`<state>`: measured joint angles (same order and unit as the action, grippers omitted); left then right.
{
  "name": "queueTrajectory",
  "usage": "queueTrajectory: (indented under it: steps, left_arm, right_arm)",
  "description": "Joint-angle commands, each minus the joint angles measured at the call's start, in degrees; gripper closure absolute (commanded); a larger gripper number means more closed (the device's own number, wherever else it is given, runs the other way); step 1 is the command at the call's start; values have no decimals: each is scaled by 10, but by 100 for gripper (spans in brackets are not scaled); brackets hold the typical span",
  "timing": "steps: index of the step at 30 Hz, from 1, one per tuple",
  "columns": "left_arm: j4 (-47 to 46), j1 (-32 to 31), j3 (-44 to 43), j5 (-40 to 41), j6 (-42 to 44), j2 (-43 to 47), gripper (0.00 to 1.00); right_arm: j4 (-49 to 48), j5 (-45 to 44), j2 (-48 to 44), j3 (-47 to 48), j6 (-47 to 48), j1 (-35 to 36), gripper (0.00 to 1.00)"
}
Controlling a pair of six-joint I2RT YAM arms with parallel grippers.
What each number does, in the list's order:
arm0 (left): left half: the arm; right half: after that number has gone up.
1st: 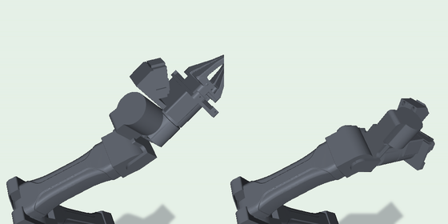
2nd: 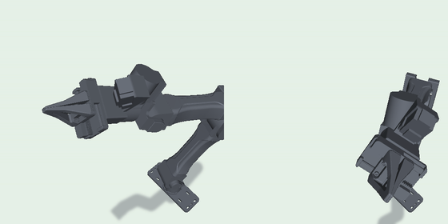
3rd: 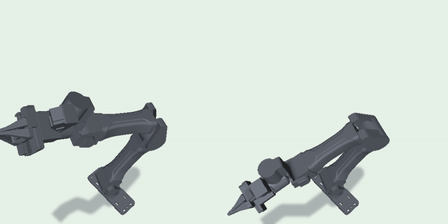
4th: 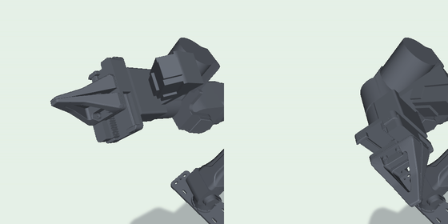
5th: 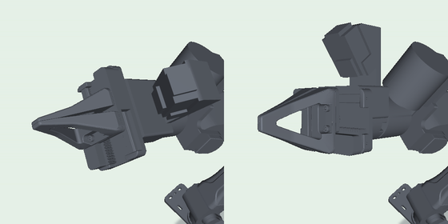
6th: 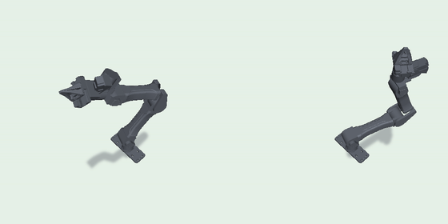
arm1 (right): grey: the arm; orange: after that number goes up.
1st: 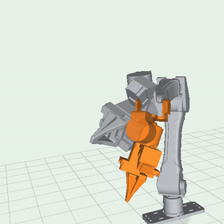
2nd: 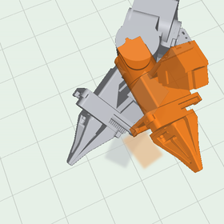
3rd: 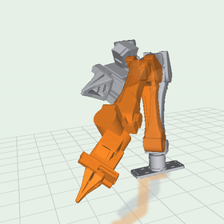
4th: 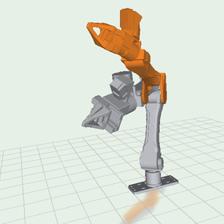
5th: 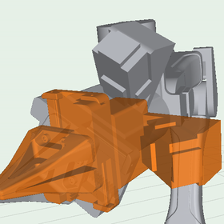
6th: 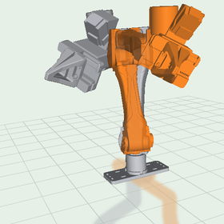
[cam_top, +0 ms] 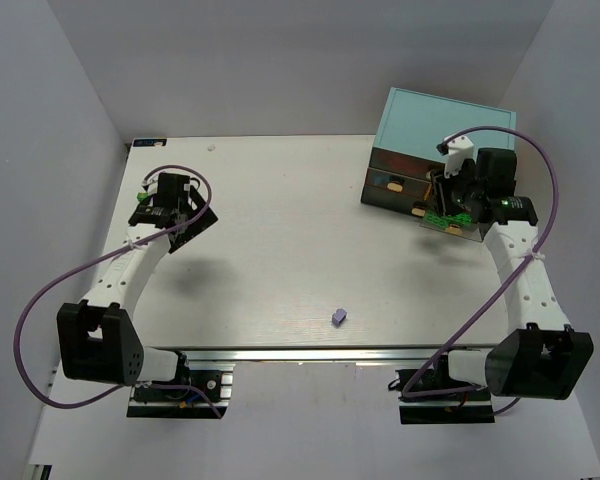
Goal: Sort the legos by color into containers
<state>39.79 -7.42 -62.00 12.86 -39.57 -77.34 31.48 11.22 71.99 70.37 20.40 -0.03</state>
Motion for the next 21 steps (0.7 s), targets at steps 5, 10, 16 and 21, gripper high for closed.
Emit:
queueTrajectory:
  steps: [5, 10, 16, 21]
  left_arm:
    - [4, 32, -30, -17, 32, -3, 2]
    - [0, 63, -30, -53, 23, -15, 2]
    - [-2, 87, -49, -64, 18, -34, 2]
    - [7, 114, -83, -63, 14, -56, 2]
  right_arm:
    - [-28, -5, 65, 13, -22, -50, 88]
    - [-43, 10, 98, 21, -10, -69, 70]
    - [-35, 46, 110, 34, 15, -82, 29]
    - [-43, 78, 78, 34, 21, -90, 27]
